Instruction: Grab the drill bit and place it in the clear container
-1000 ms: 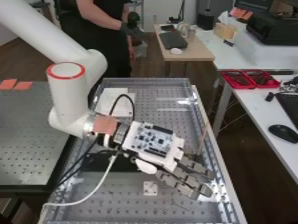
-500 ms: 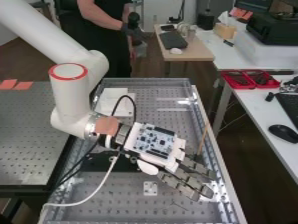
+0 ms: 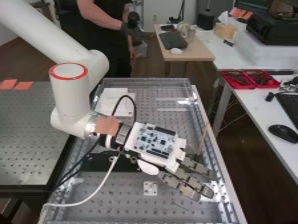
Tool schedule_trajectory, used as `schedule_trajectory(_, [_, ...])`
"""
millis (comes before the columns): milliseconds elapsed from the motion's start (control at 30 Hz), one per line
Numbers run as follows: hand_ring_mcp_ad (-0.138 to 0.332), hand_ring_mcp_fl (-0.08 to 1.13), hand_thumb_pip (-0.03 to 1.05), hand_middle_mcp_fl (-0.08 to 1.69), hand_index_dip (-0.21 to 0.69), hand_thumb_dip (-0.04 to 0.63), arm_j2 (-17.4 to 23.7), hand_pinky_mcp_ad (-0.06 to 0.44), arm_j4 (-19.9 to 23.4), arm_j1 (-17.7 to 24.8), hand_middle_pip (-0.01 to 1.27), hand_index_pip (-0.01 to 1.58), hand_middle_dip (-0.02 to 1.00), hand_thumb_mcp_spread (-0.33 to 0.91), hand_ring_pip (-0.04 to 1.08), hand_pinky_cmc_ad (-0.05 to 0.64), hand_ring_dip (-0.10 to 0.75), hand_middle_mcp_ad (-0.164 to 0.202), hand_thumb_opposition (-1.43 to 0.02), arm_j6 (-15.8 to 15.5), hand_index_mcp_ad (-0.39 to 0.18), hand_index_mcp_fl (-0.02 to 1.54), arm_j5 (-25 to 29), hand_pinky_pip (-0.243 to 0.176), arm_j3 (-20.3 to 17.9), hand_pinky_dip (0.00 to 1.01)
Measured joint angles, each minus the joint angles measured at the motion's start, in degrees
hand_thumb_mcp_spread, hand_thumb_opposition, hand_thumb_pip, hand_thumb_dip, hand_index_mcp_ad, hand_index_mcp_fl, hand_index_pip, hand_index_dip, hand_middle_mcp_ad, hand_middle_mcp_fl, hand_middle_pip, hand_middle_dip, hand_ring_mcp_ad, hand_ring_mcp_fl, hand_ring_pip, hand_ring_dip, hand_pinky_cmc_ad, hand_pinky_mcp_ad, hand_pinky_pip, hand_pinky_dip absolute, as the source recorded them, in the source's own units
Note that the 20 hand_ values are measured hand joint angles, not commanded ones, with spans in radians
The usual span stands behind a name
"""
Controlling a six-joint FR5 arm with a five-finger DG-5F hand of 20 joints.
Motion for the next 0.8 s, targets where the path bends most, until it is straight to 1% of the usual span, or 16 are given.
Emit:
schedule_trajectory(100, [0.227, 0.03, 0.53, 0.12, 0.208, 0.283, 0.1, 0.150, 0.0, 0.0, 0.15, 1.21, 0.15, 0.53, 0.08, 0.197, -0.044, 0.077, -0.92, 0.1, -0.122, 0.49, 0.1, -0.113, -0.1, 0.17])
schedule_trajectory(567, [0.229, 0.03, 0.54, 0.12, 0.208, 0.283, 0.2, 0.152, 0.3, 0.1, 0.15, 1.19, 0.15, 0.51, 0.08, 0.195, -0.044, 0.075, -0.92, 0.3, -0.122, 0.44, 0.2, -0.113, -0.2, 0.17])
schedule_trajectory(633, [0.220, 0.03, 0.54, 0.12, 0.202, 0.283, 0.2, 0.155, 0.7, 0.1, 0.15, 1.23, 0.16, 0.51, 0.08, 0.195, -0.044, 0.075, -0.92, 0.3, -0.122, 0.51, 0.2, -0.115, -0.2, 0.17])
schedule_trajectory(700, [0.215, 0.03, 0.54, 0.12, 0.201, 0.283, 0.2, 0.161, 1.1, 0.1, 0.15, 1.31, 0.16, 0.52, 0.09, 0.195, -0.044, 0.075, -0.92, 0.6, -0.119, 0.61, 0.5, -0.113, -0.3, 0.17])
schedule_trajectory(733, [0.223, 0.03, 0.54, 0.13, 0.201, 0.281, 0.2, 0.162, 1.4, 0.1, 0.15, 1.31, 0.16, 0.52, 0.09, 0.199, -0.044, 0.075, -0.92, 0.7, -0.119, 0.61, 0.7, -0.113, -0.4, 0.17])
schedule_trajectory(767, [0.222, 0.03, 0.54, 0.15, 0.201, 0.281, 0.2, 0.164, 1.7, 0.2, 0.15, 1.31, 0.16, 0.52, 0.09, 0.199, -0.044, 0.075, -0.92, 0.8, -0.119, 0.62, 0.7, -0.113, -0.5, 0.17])
schedule_trajectory(800, [0.225, 0.03, 0.53, 0.16, 0.202, 0.284, 0.2, 0.154, 2.0, 0.2, 0.15, 1.31, 0.16, 0.52, 0.09, 0.199, -0.044, 0.077, -0.92, 1.0, -0.119, 0.65, 0.7, -0.113, -0.6, 0.17])
